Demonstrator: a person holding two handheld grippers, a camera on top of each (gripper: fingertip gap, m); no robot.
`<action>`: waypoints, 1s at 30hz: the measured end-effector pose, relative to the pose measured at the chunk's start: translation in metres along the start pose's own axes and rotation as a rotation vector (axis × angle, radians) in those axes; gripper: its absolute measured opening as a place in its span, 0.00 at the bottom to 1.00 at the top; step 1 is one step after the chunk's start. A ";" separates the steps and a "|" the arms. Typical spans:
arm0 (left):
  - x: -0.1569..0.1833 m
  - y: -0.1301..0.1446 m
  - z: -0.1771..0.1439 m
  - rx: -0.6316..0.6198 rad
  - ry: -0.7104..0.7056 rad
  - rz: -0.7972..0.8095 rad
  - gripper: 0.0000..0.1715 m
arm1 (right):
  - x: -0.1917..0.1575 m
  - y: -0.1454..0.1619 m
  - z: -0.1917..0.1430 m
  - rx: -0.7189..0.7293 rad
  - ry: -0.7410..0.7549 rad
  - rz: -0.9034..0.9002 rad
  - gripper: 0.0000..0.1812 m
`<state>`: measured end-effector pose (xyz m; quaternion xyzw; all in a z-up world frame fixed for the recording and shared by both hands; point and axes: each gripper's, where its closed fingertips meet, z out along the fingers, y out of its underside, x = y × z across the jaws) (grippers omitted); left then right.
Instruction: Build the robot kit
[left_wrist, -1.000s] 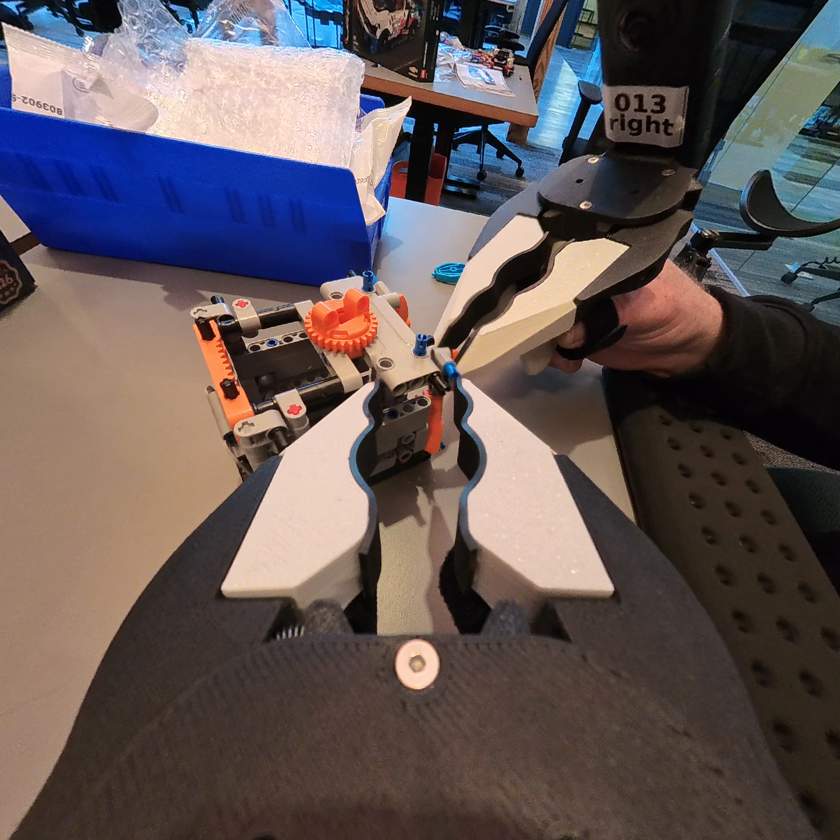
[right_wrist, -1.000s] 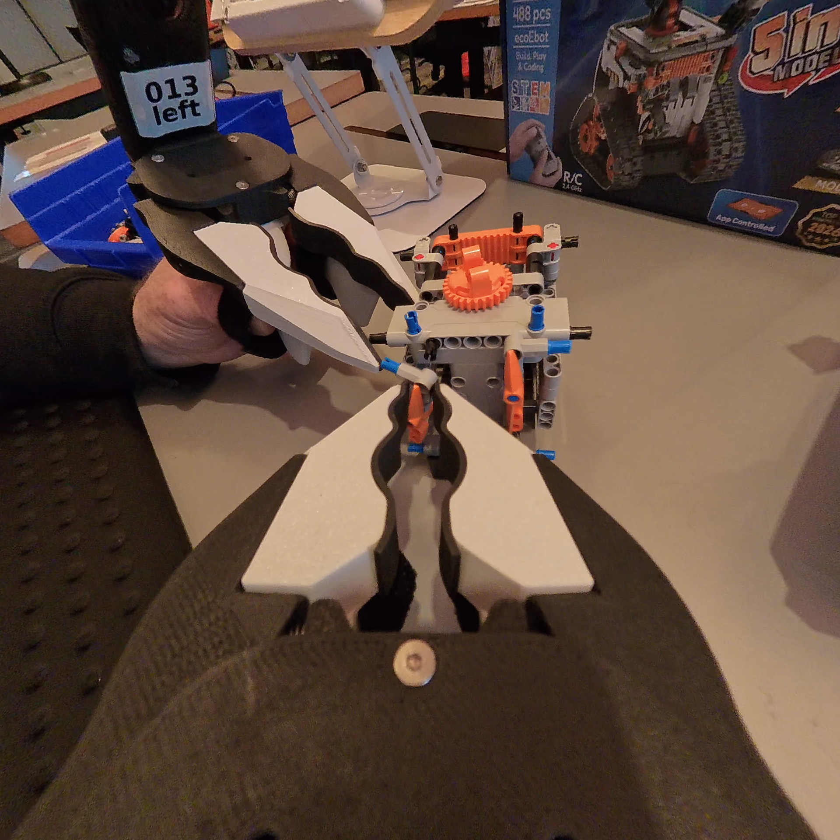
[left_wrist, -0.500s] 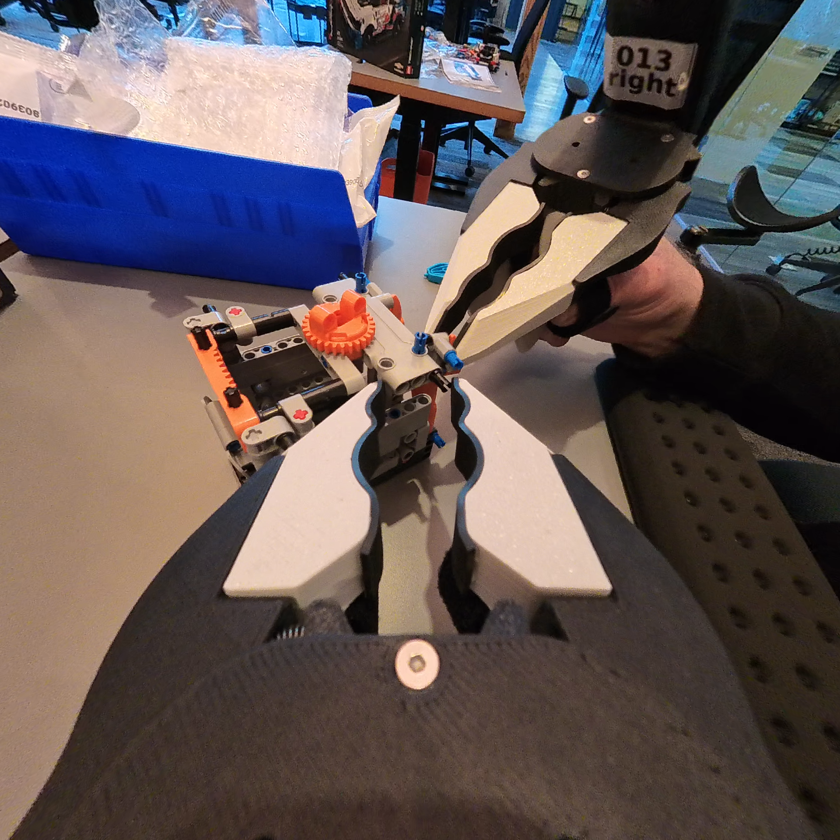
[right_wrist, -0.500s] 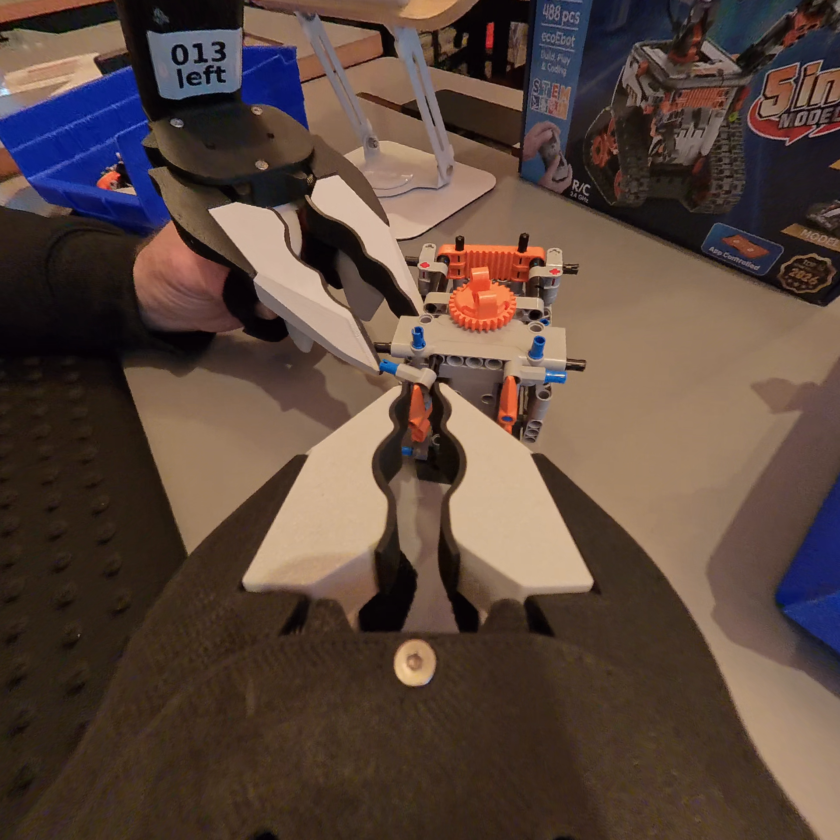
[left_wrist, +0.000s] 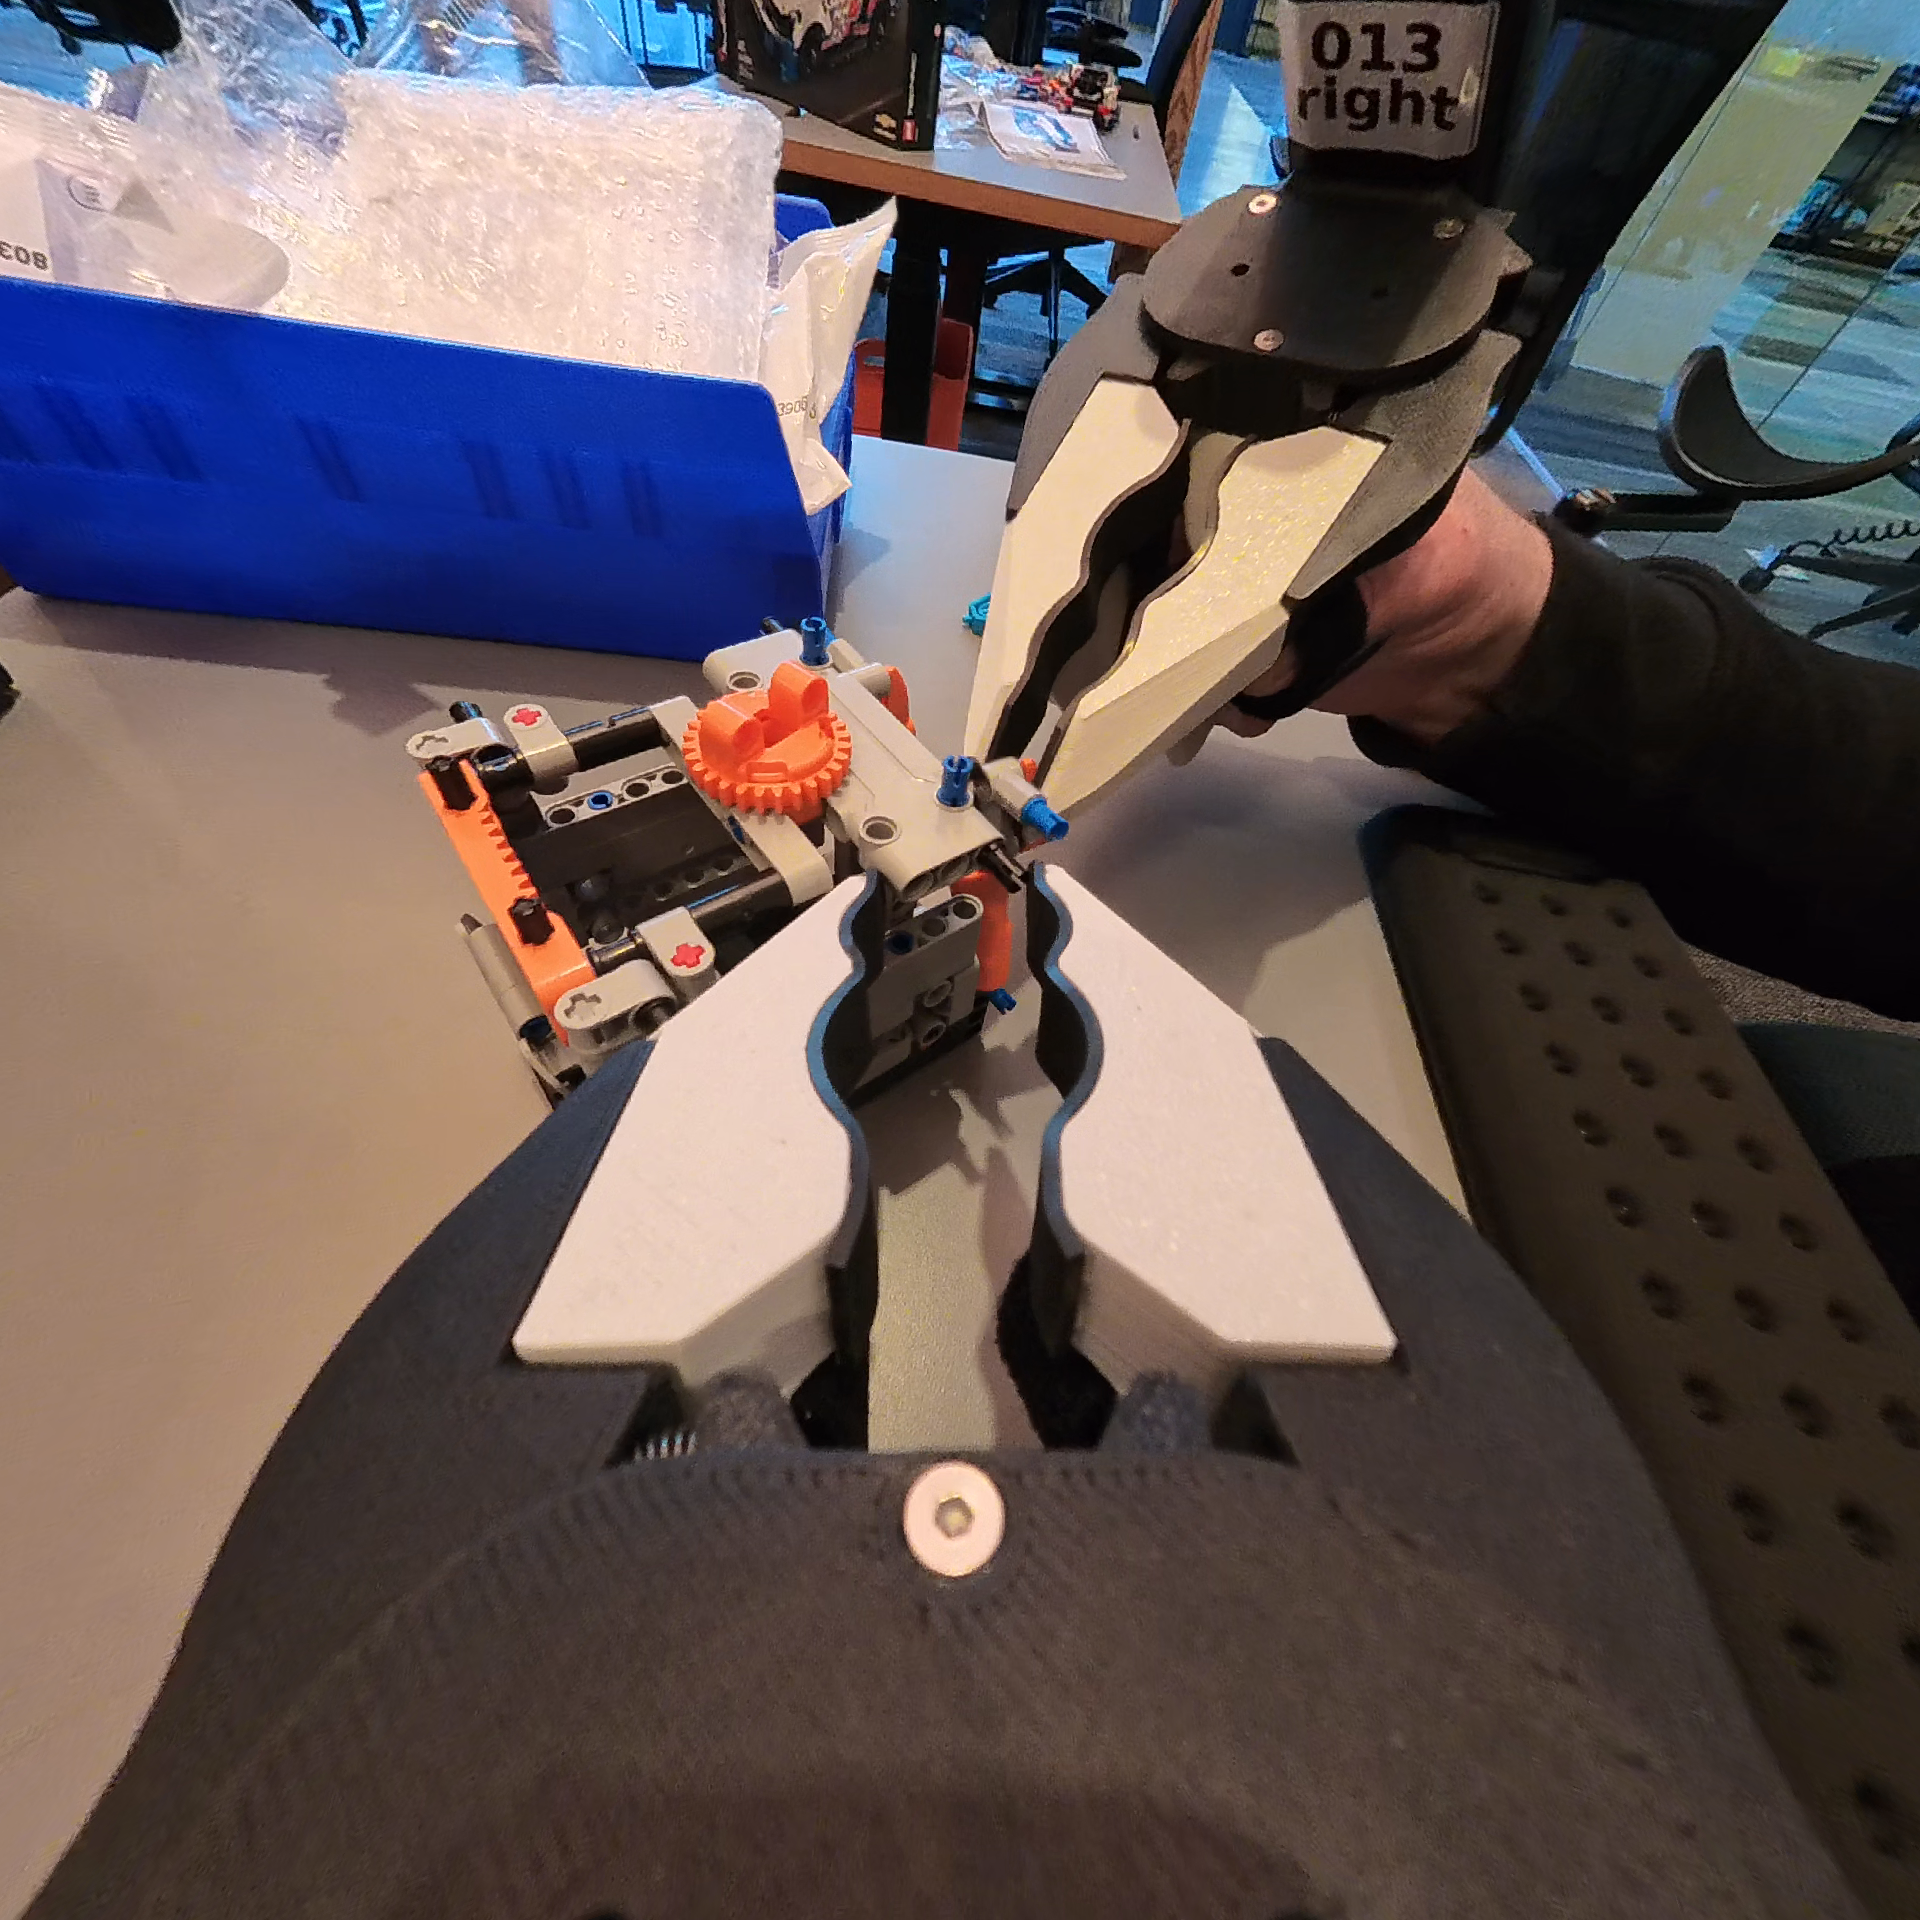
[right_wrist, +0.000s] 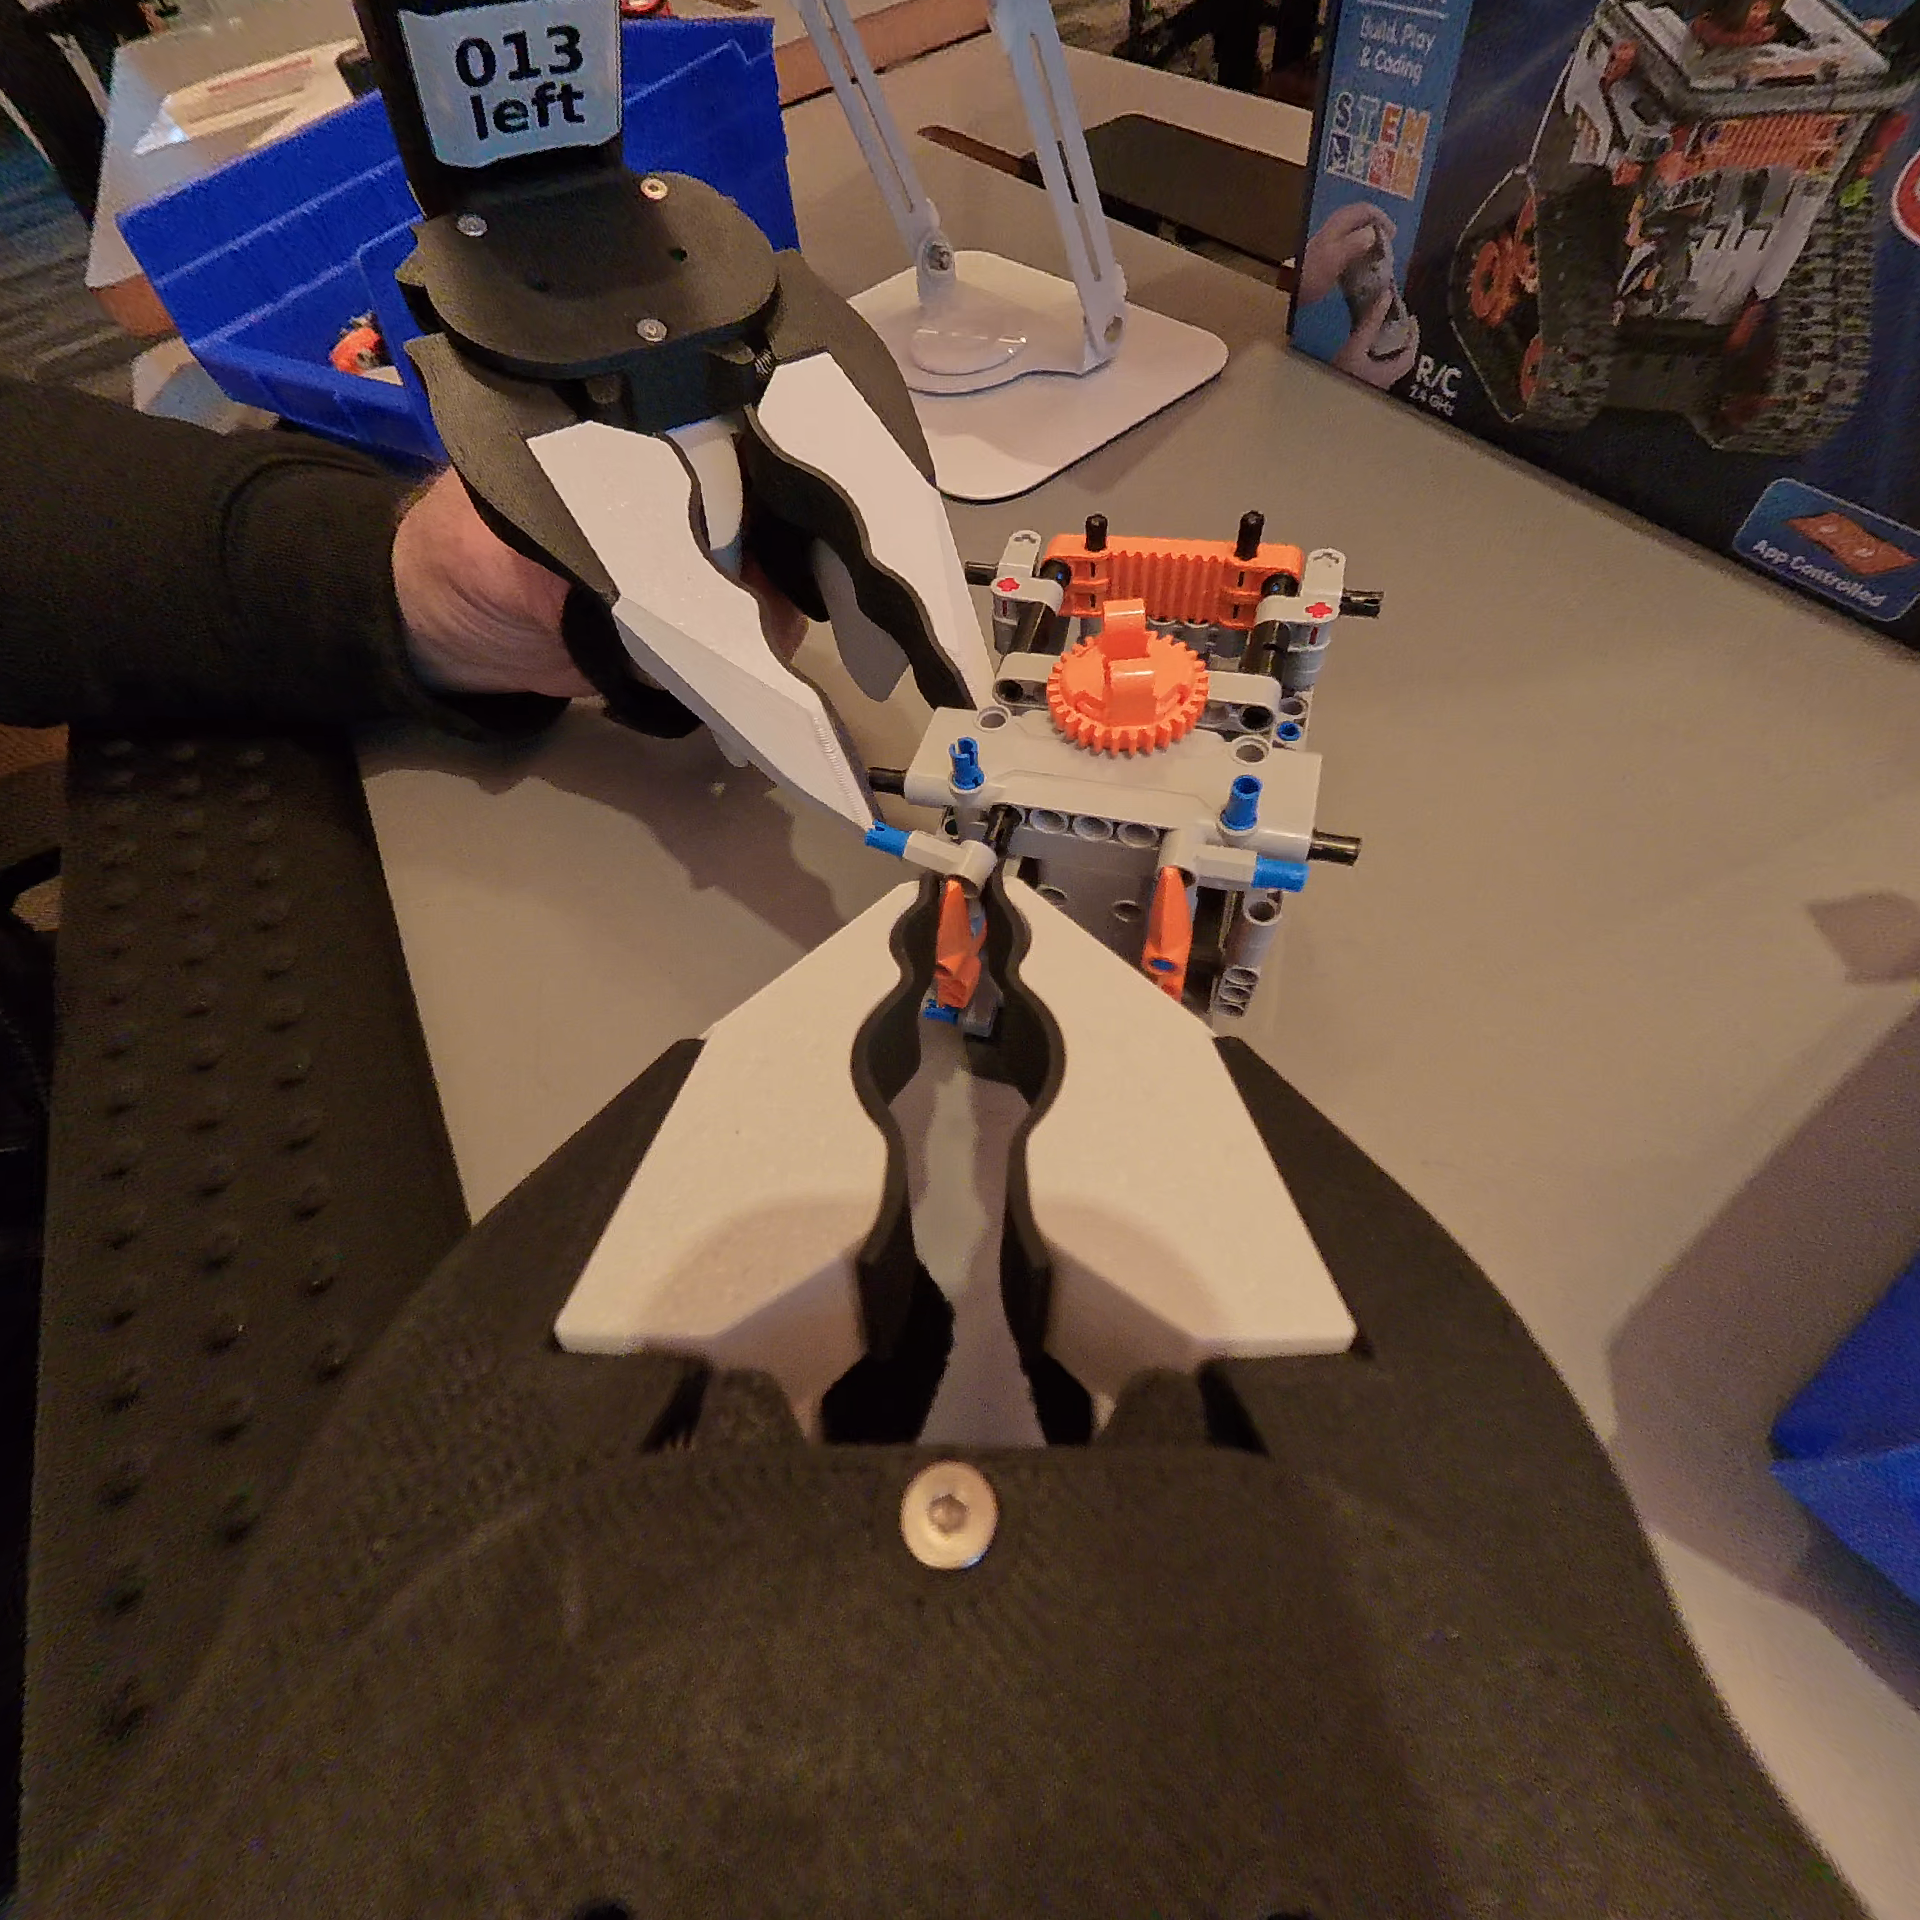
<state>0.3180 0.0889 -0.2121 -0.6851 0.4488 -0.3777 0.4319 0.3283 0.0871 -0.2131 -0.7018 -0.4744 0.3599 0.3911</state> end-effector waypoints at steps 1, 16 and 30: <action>0.000 0.000 0.000 -0.002 0.002 0.001 0.14 | 0.000 0.000 0.000 0.000 -0.008 0.006 0.03; -0.001 0.001 0.000 -0.036 0.004 0.020 0.14 | 0.004 -0.002 -0.001 -0.118 -0.036 -0.064 0.02; 0.001 0.001 0.001 -0.071 0.024 0.045 0.14 | 0.004 0.000 -0.002 -0.229 -0.141 -0.161 0.02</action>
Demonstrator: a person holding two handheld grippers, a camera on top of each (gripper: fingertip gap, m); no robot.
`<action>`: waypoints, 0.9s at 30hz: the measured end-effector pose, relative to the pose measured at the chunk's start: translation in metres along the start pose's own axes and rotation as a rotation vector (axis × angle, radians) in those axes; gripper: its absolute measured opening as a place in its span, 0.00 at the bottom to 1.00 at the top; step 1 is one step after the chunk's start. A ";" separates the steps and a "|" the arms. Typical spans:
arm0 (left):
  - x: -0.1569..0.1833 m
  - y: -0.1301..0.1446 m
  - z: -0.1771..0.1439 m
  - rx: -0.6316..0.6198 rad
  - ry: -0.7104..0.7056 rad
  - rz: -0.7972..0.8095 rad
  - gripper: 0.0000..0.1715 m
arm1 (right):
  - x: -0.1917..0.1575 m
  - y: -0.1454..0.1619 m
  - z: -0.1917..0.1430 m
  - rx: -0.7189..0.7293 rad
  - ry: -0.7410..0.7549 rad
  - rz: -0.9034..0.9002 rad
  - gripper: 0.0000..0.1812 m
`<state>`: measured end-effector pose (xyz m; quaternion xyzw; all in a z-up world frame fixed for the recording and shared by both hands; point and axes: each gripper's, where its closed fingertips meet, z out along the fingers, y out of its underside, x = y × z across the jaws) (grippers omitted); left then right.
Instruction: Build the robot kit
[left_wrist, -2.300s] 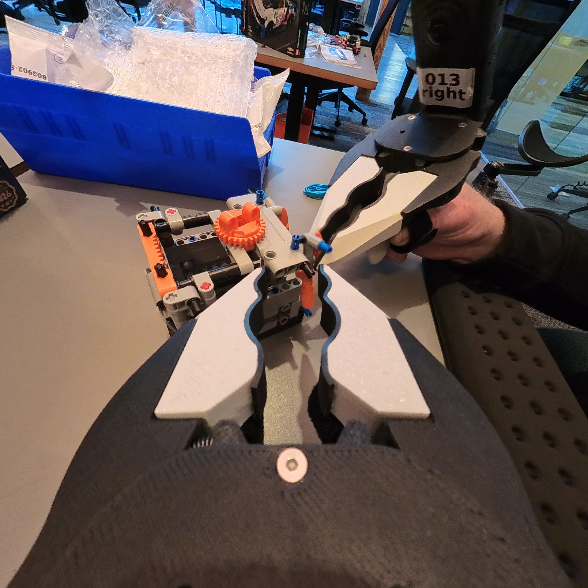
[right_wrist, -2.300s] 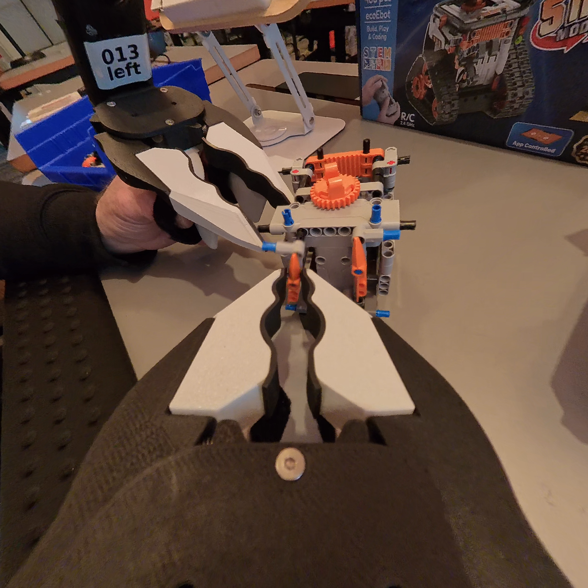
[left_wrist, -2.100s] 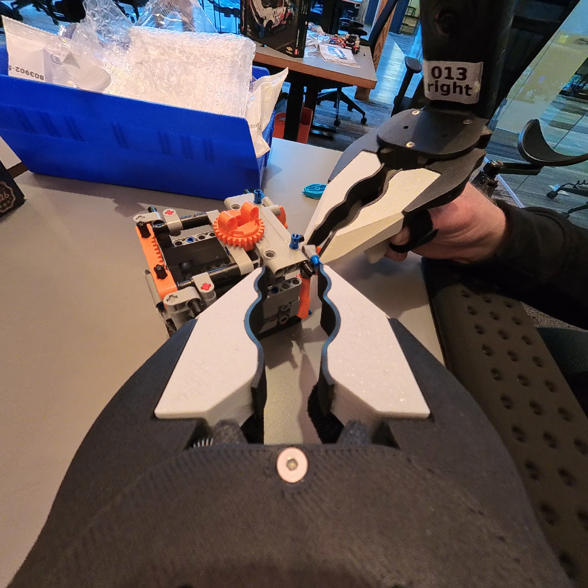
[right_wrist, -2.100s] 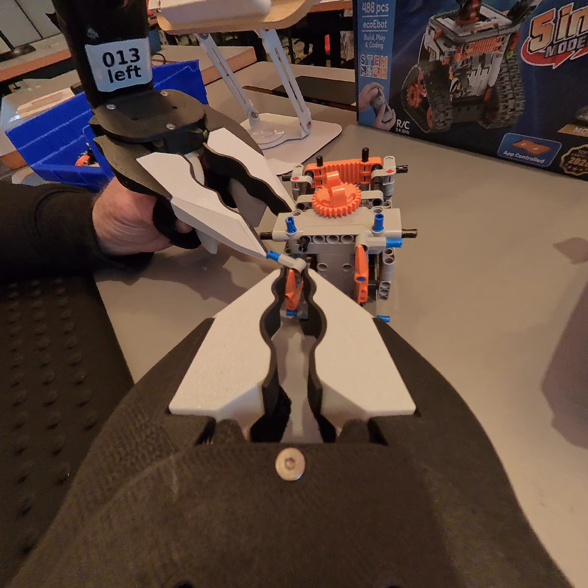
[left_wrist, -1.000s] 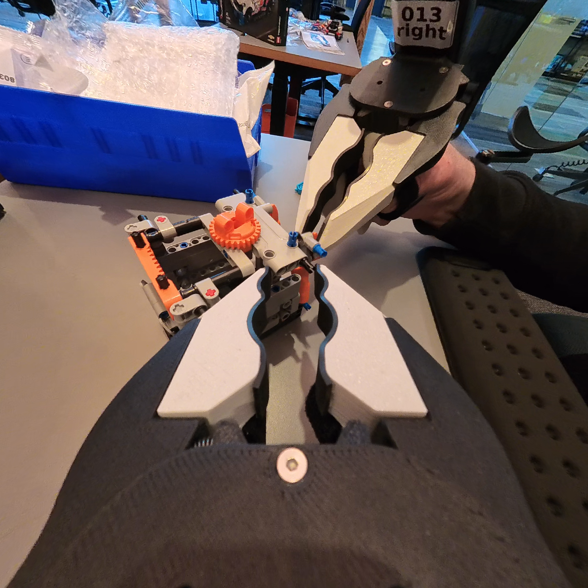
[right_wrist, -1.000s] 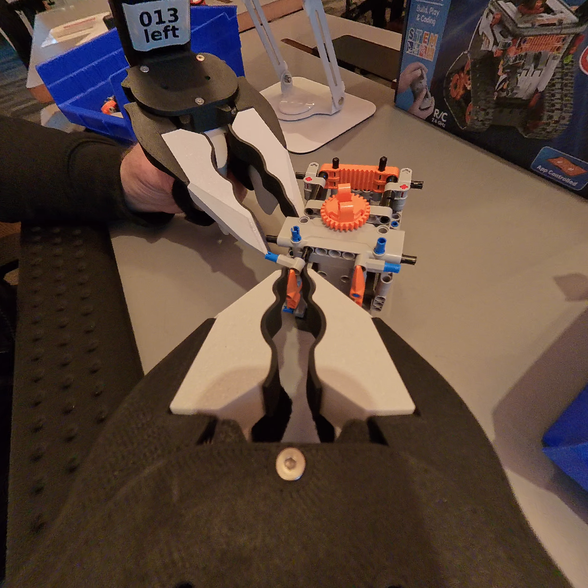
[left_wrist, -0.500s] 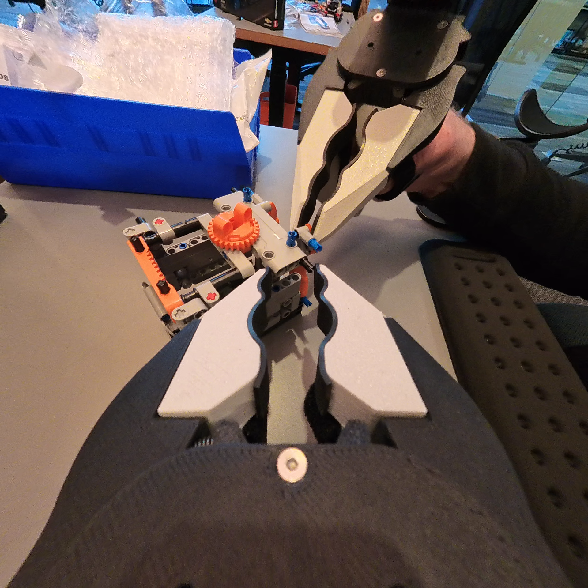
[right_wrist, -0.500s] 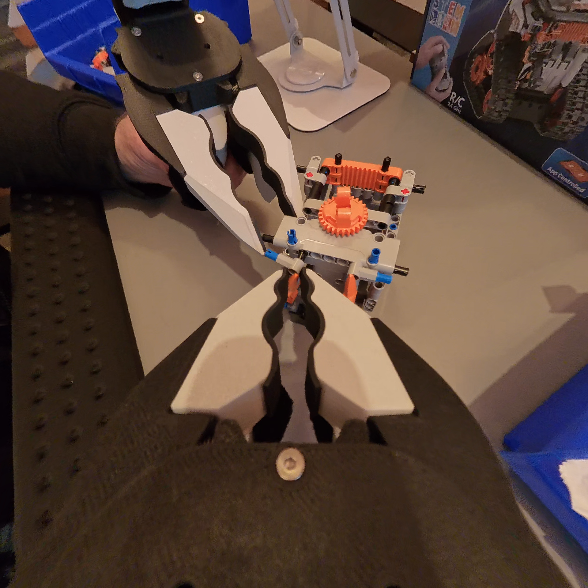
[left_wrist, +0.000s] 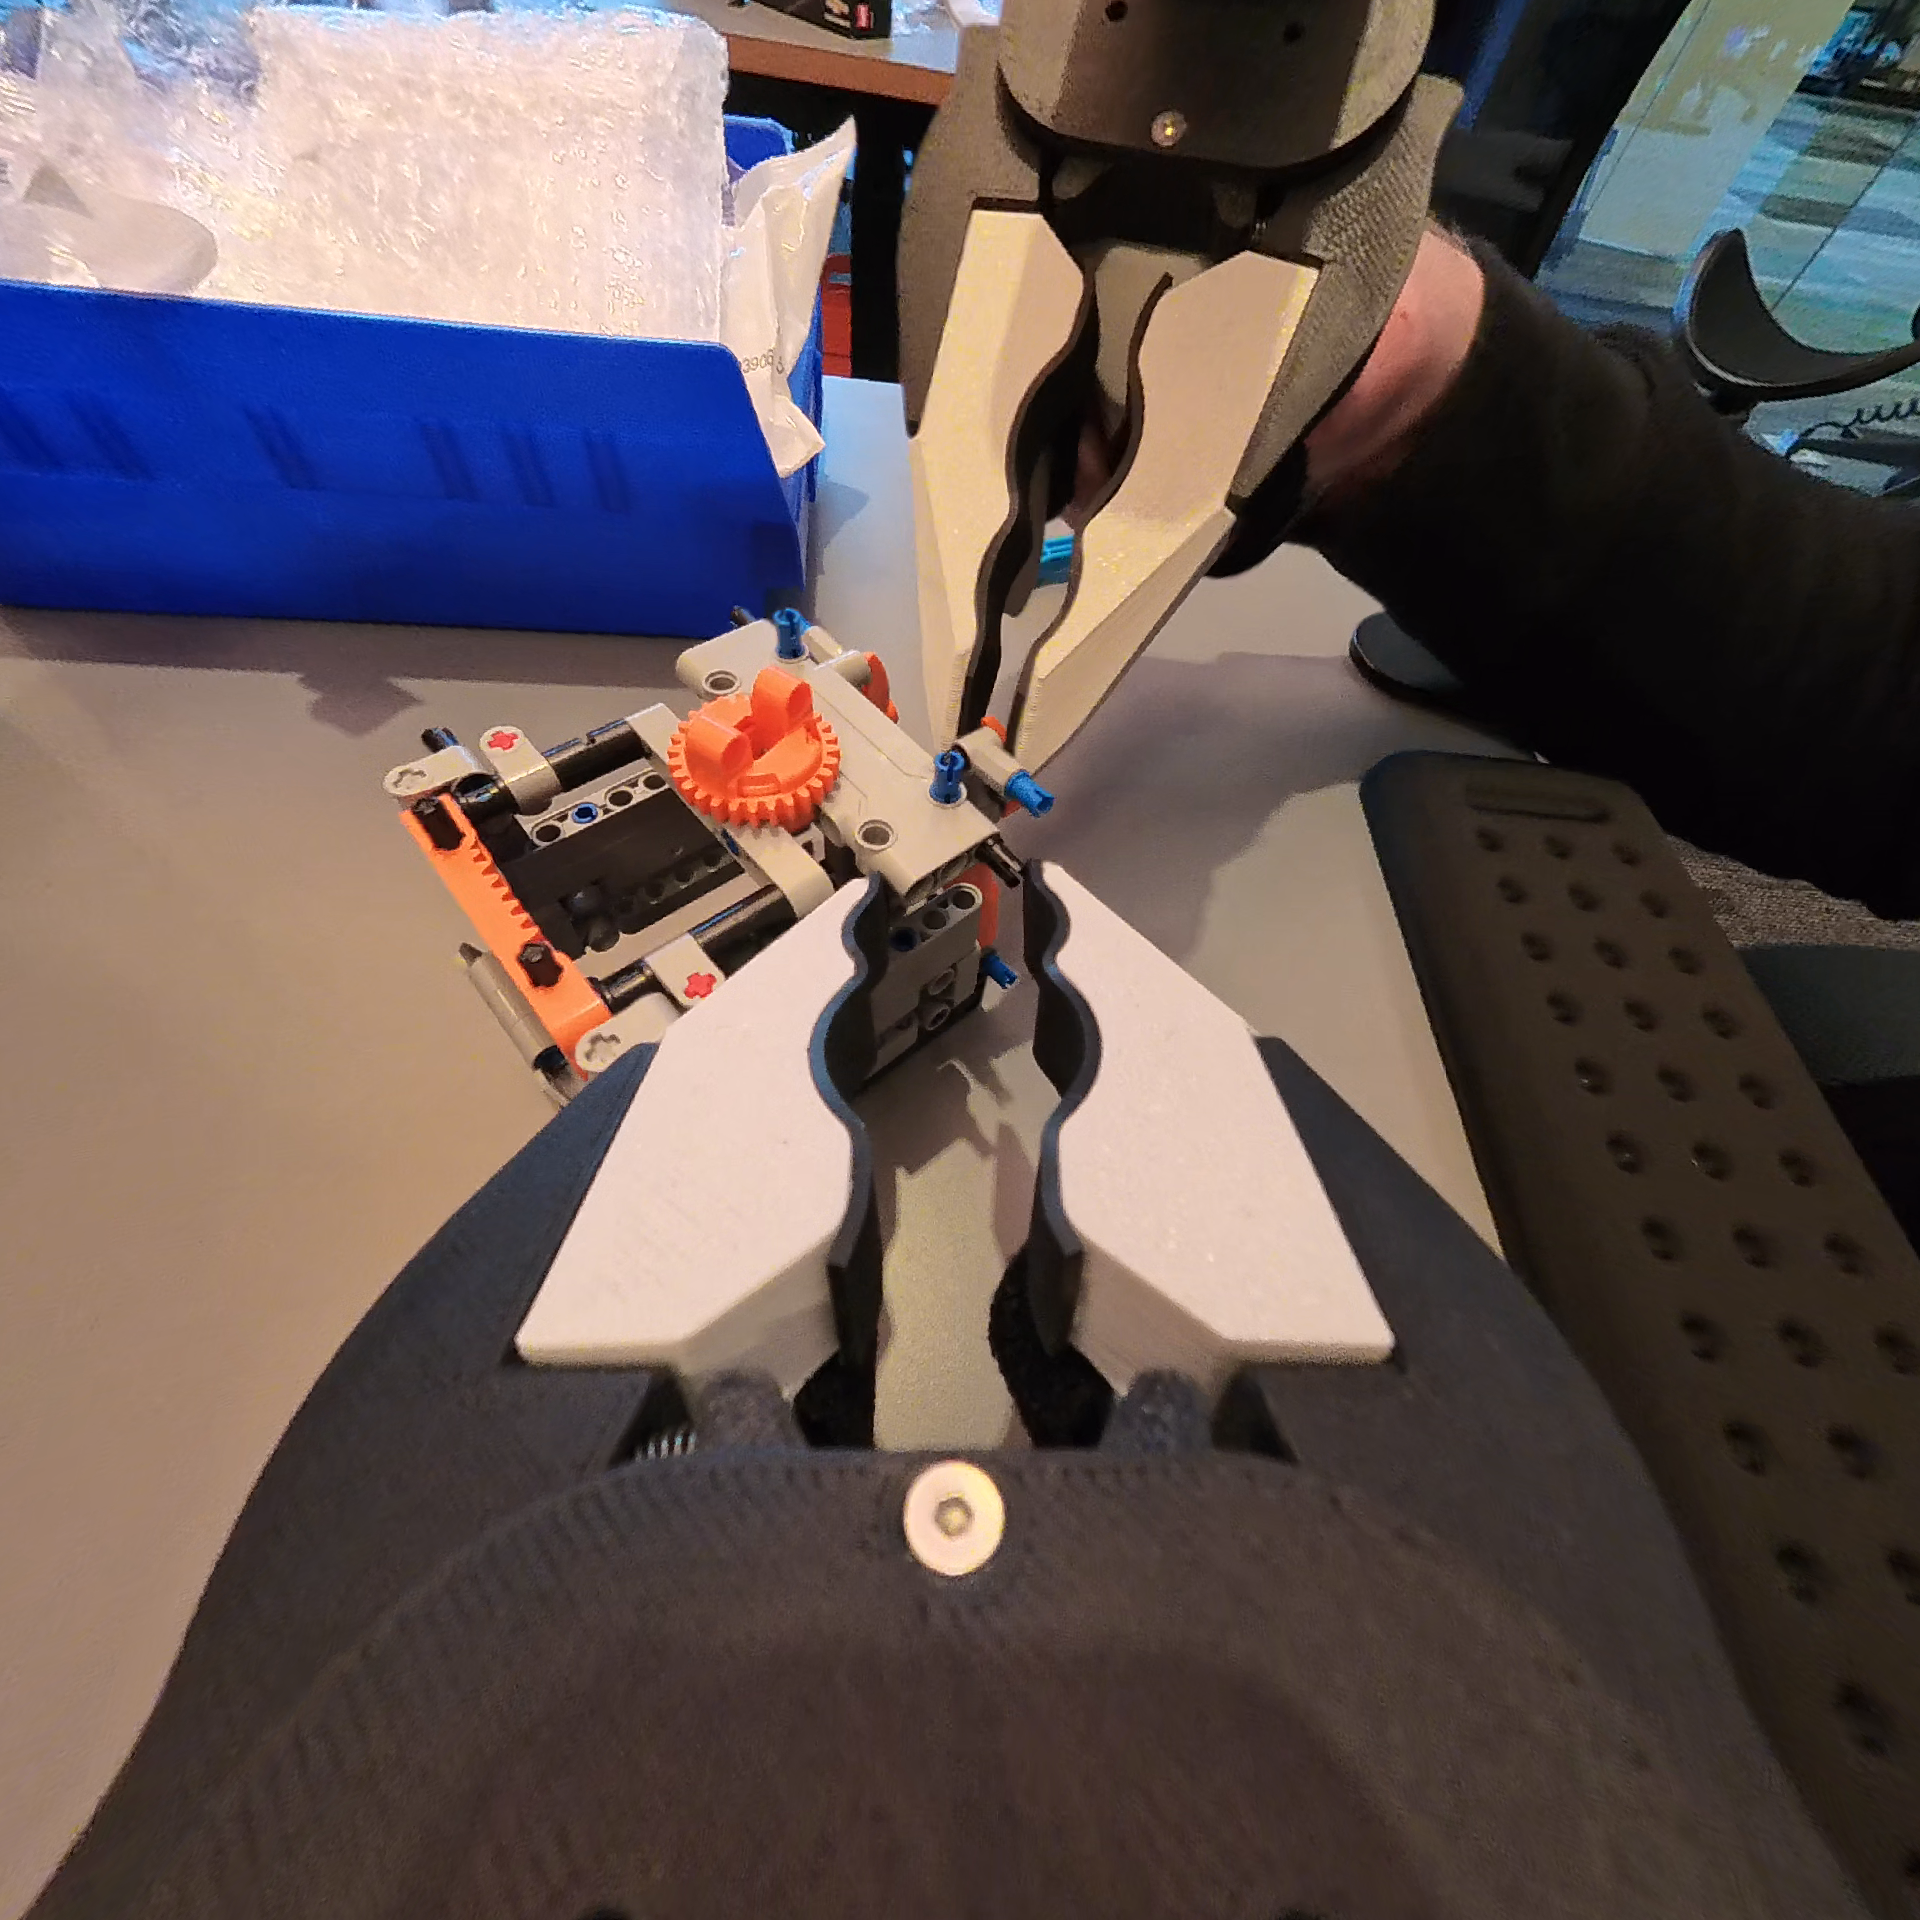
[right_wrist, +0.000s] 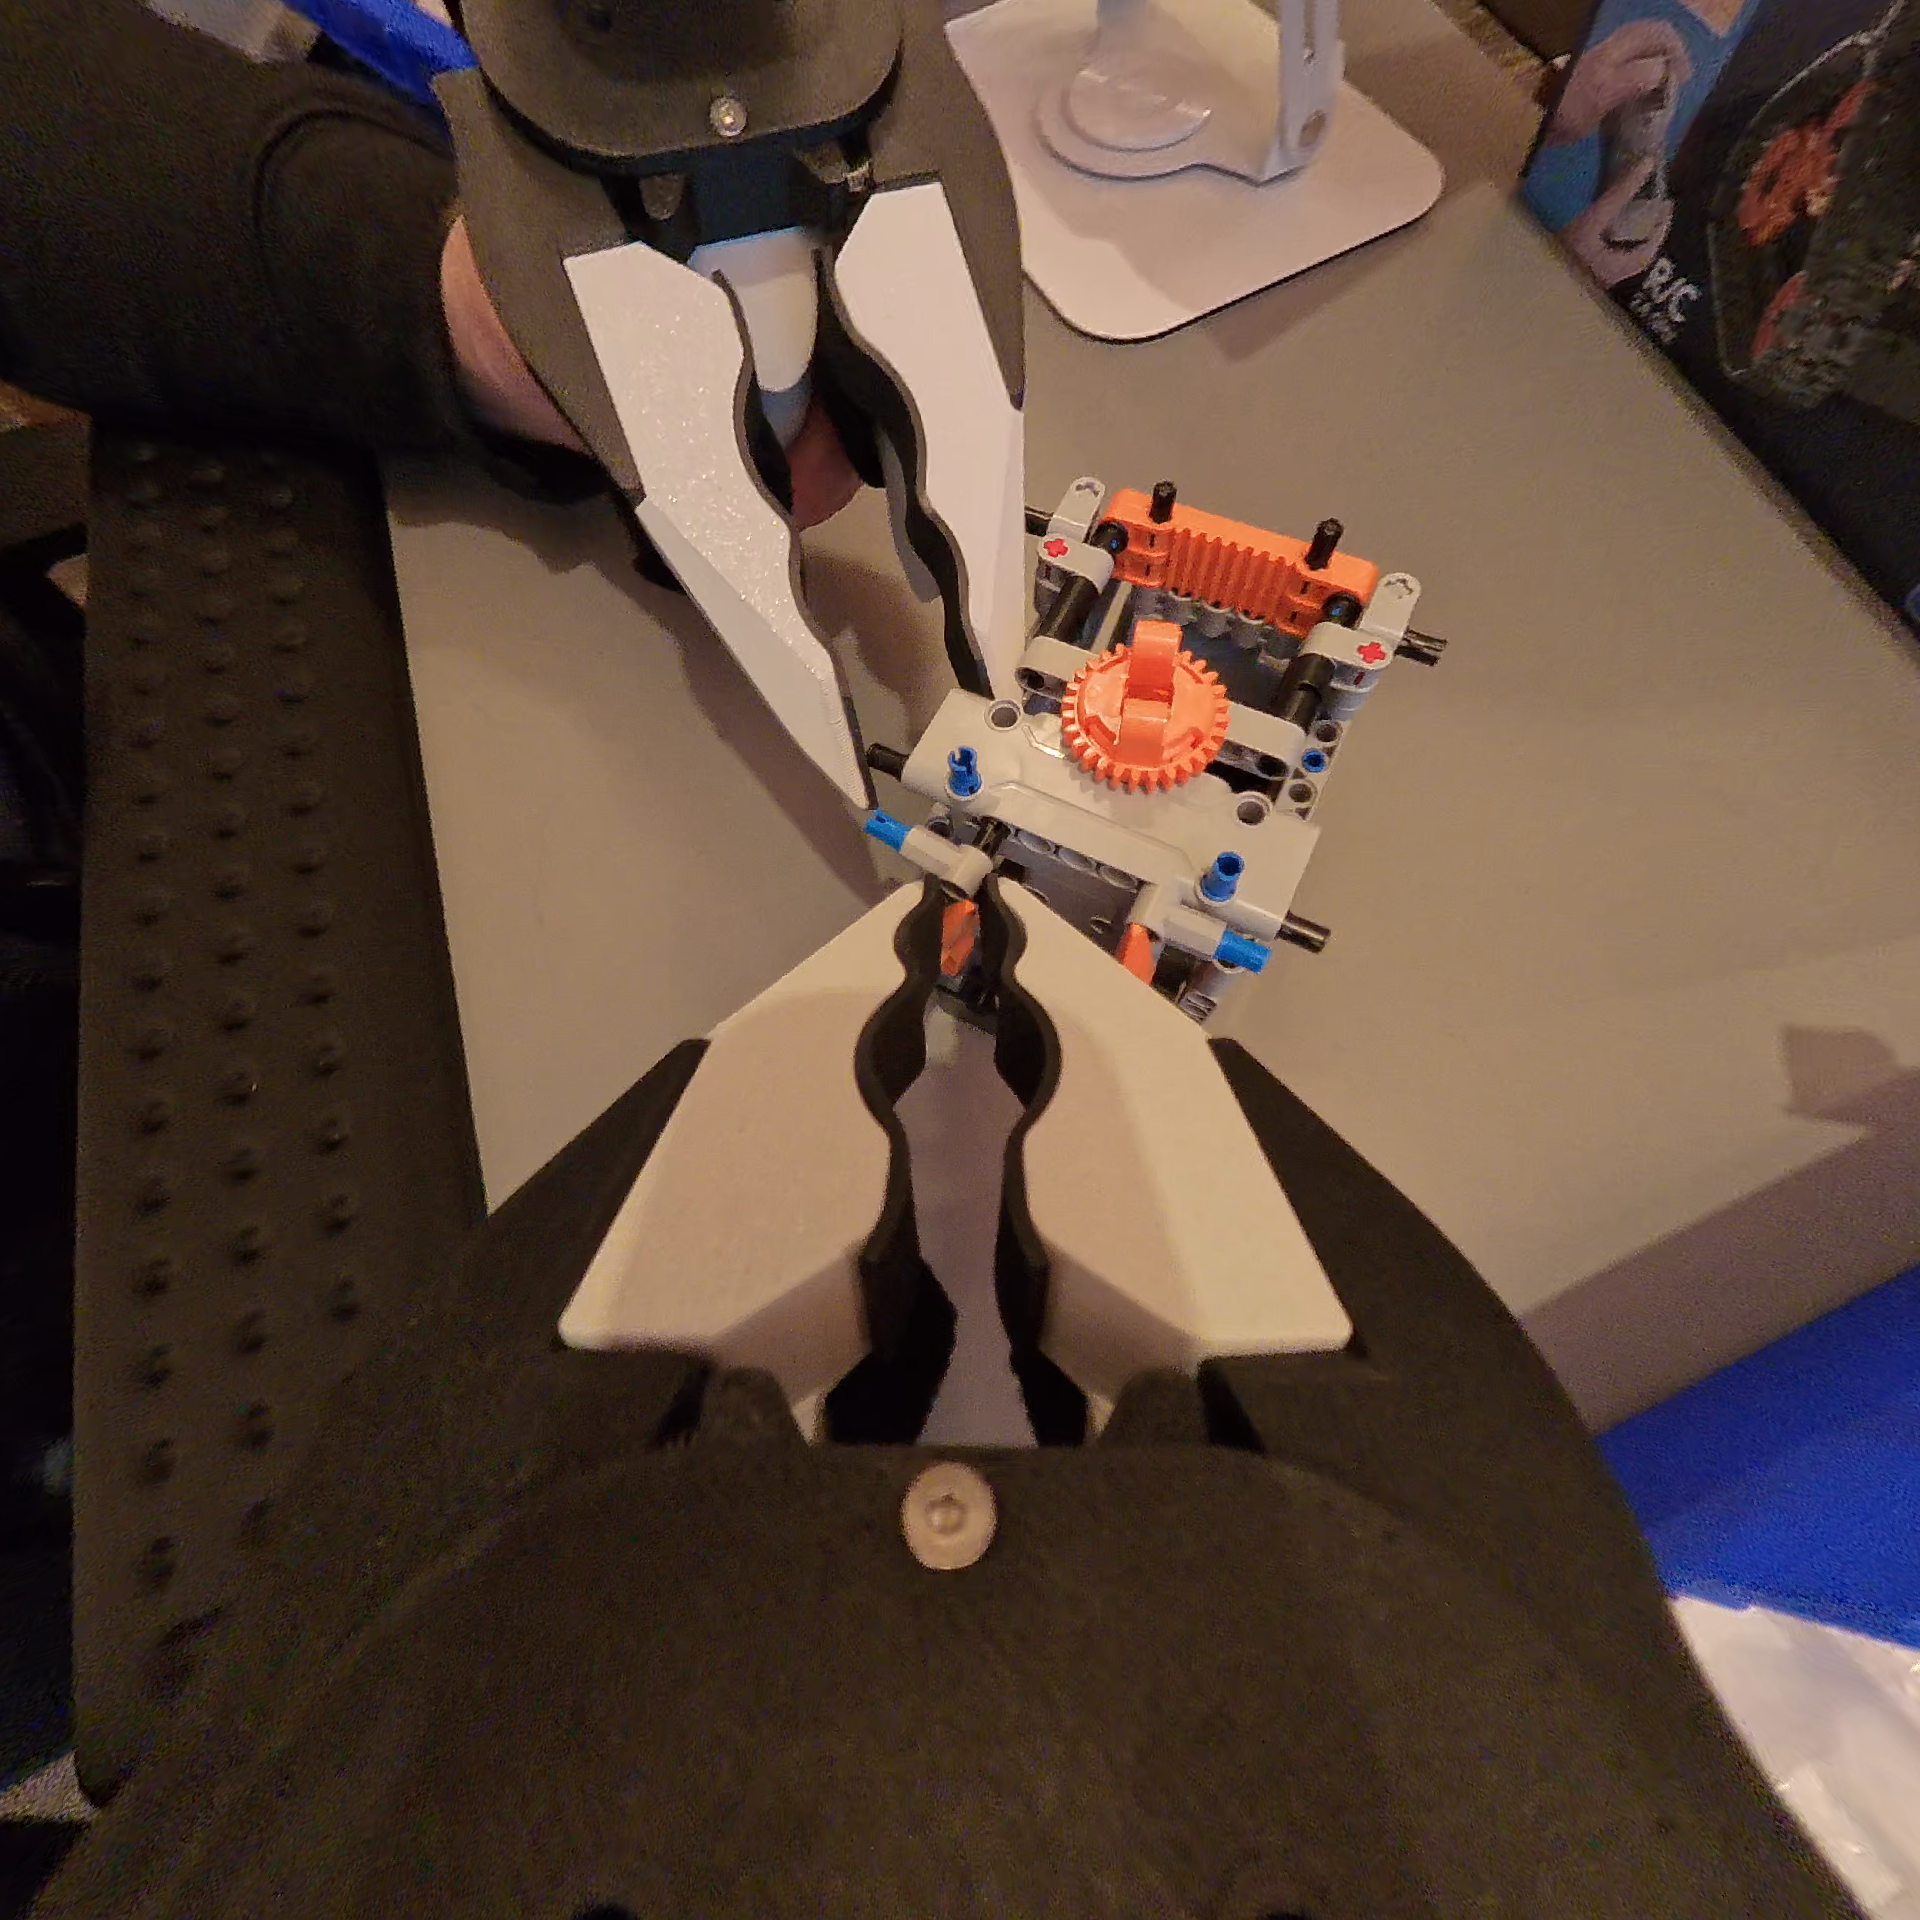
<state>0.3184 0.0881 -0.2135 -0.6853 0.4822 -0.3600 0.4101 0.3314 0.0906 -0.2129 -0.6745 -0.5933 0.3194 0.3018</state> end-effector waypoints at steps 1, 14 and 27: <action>0.001 0.000 0.000 -0.002 0.004 0.004 0.13 | -0.001 0.000 0.000 -0.010 -0.018 -0.008 0.02; 0.000 0.001 0.000 -0.015 0.010 0.013 0.13 | 0.000 0.002 -0.001 -0.129 -0.077 -0.091 0.02; -0.005 0.002 0.002 -0.049 -0.042 0.045 0.04 | 0.006 0.000 0.001 -0.101 -0.050 -0.056 0.02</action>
